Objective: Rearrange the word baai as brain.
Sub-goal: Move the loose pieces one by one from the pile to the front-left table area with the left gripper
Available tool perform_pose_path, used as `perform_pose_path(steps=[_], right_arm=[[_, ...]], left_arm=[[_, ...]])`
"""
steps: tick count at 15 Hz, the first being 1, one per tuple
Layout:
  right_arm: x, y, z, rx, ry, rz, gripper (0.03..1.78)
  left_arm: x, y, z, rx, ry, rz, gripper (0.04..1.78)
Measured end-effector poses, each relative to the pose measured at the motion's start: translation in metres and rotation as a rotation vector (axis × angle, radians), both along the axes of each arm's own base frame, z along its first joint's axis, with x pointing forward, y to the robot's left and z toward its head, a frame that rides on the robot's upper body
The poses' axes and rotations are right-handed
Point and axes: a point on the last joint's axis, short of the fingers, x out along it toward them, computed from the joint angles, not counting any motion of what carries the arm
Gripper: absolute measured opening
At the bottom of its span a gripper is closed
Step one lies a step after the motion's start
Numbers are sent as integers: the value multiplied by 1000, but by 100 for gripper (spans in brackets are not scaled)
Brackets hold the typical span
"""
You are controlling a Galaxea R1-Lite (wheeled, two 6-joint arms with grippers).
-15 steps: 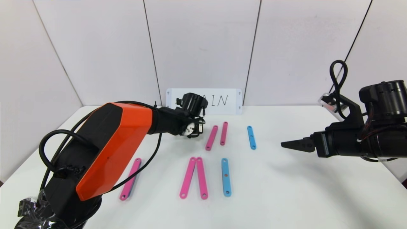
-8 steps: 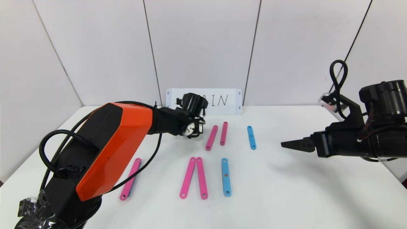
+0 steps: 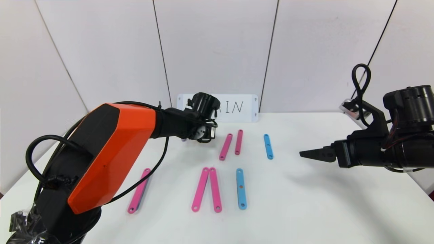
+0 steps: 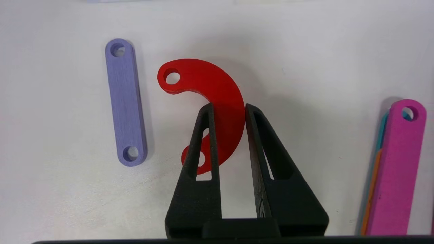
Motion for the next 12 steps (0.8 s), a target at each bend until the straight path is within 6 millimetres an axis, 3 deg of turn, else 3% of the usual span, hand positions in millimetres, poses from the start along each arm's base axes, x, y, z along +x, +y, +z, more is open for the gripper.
perform_pose_path(steps=[7, 12], right_arm=[[1, -2, 1, 3, -5, -4, 174], [1, -2, 1, 5, -4, -5, 174]], left_arm=[[-15, 11, 10, 34, 24, -23, 30], [-52, 32, 13, 64, 140, -171, 30]])
